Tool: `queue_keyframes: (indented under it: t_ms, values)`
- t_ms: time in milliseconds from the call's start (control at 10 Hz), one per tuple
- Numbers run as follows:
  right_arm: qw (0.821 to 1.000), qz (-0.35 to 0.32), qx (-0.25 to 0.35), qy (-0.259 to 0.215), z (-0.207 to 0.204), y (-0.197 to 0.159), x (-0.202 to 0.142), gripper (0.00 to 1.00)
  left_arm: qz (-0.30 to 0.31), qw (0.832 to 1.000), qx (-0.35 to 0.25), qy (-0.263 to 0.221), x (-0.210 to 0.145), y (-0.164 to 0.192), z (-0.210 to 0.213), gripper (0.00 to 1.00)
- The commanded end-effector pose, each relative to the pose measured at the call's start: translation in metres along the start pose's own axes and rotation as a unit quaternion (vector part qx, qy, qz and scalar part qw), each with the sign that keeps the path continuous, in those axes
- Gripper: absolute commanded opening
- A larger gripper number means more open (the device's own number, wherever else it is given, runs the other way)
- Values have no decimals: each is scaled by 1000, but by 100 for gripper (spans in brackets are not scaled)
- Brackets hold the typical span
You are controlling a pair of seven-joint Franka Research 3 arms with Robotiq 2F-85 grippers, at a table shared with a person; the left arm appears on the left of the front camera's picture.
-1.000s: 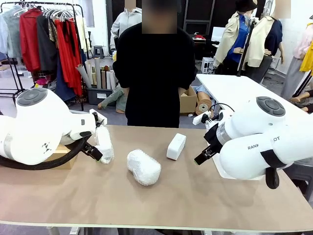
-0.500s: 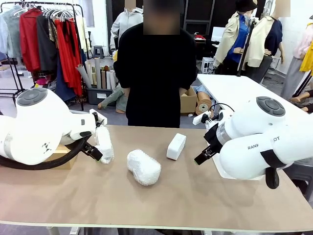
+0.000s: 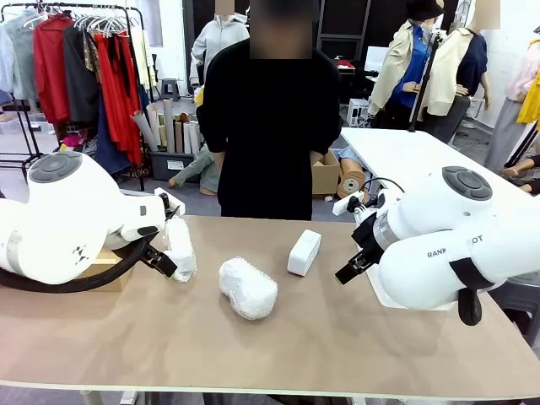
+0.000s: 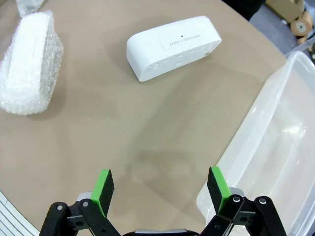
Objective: Separate and place wrapped and unwrapped clocks.
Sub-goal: Pick up the Digital clock indicated by the person.
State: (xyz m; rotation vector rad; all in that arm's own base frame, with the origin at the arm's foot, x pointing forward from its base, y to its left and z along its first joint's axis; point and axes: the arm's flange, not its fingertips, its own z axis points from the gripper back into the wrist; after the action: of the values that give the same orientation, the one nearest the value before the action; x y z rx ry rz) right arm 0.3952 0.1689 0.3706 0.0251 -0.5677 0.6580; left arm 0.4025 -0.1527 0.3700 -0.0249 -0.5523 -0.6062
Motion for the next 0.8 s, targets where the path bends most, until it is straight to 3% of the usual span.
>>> queue_keyframes:
  t_ms: [0,400,700]
  values:
    - [1000,0,0,0,0,0,0,100,1,1000,0,0,0,1,0,100]
    - [1000,0,0,0,0,0,0,100,-1,1000,1,15,-2,0,3,100]
    - [999,18,49,4,7,4,0,100,-10,998,-54,29,3,-3,20,100]
